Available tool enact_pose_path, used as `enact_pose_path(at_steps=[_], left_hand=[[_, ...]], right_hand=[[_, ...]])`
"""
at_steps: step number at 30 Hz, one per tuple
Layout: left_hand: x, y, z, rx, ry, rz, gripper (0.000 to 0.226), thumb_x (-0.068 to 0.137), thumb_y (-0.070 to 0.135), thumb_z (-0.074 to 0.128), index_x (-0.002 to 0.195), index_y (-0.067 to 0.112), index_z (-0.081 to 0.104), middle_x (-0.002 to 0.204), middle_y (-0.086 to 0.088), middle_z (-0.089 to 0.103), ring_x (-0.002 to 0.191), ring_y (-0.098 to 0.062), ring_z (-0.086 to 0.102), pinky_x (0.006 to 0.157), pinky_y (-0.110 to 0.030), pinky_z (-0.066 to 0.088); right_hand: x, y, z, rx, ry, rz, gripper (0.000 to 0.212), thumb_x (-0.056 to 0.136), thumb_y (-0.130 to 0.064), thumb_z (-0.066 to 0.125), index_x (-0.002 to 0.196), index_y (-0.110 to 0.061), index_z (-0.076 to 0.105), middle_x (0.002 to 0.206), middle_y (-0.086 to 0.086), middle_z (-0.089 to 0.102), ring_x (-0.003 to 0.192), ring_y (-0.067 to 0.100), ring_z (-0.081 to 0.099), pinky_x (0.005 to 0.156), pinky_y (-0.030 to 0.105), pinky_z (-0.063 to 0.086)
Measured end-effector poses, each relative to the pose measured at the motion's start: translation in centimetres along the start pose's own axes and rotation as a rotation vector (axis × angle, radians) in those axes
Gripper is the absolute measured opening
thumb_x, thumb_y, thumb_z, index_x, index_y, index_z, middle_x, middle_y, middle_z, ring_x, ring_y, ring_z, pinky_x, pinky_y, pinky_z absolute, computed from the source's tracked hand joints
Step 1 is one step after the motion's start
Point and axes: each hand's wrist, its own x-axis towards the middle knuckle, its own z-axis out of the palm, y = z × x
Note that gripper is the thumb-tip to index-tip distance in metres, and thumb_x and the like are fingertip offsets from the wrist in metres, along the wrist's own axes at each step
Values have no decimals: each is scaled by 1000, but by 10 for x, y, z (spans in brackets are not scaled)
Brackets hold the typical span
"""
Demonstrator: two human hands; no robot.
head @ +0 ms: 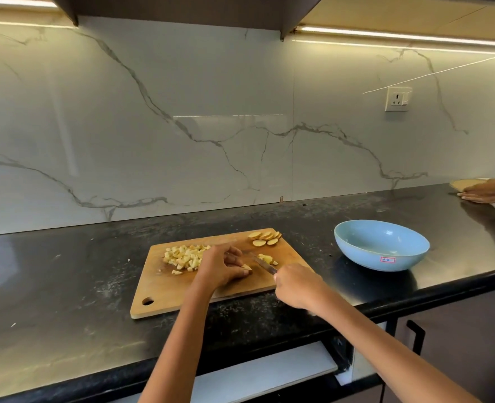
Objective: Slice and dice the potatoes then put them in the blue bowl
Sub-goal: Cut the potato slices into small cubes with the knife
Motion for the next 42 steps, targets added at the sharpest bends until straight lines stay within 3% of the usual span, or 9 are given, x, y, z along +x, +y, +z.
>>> enact_pose_path(at_steps=[4,11,15,17,20,33,37,42], left_hand=[[-1,-2,-1,13,24,8,33,68,8,80,96,10,63,74,7,66,71,-1,63,68,-15,52],[-3,-1,-2,49,42,24,28,68,8,80,91,11,64,69,10,63,65,5,59,55,-6,44],[-2,0,-1,62,40,32,24,69,8,80,86,12,64,68,10,63,63,5,59,54,-3,43],[-3,1,-2,50,35,24,23,69,7,80,82,15,63,65,11,62,61,5,58,53,-4,43],[-3,0,-1,42,37,30,23,68,5,80,80,15,63,66,10,63,63,5,60,58,-9,46],[-3,-3,1,127,17,89,17,72,13,78,82,19,66,77,10,64,72,-1,60,60,-8,47],[1,-4,1,61,55,106,23,72,6,76,93,11,68,80,6,66,72,0,60,61,-5,46],[-3,7,3,56,136,227,40,72,-13,60,103,13,59,97,3,61,93,-10,58,76,-13,47]], right_hand=[[-4,-8,-5,44,-38,-42,29,97,-16,38,110,0,58,95,13,53,84,21,50,70,30,38],[-7,-18,-5,60,-87,-46,25,95,-11,37,102,1,58,75,4,45,83,22,50,69,30,38],[-9,-22,-10,63,-143,-9,28,96,-12,36,112,1,55,72,6,48,61,18,52,52,25,39],[-2,-26,-6,35,-150,-14,28,94,-12,38,112,0,56,88,10,58,79,24,60,61,27,43],[3,-30,6,1,-87,-25,26,92,-12,42,112,-3,58,111,12,60,102,28,58,74,31,42],[0,-6,14,-69,79,-75,26,95,-13,40,108,-6,62,103,8,61,98,26,59,68,30,39],[-4,5,3,-166,176,-148,30,100,-22,36,111,-7,60,105,9,62,96,25,61,67,31,38],[-6,12,-4,-314,330,-230,25,101,-26,39,109,-12,57,102,6,64,93,25,63,67,29,35]])
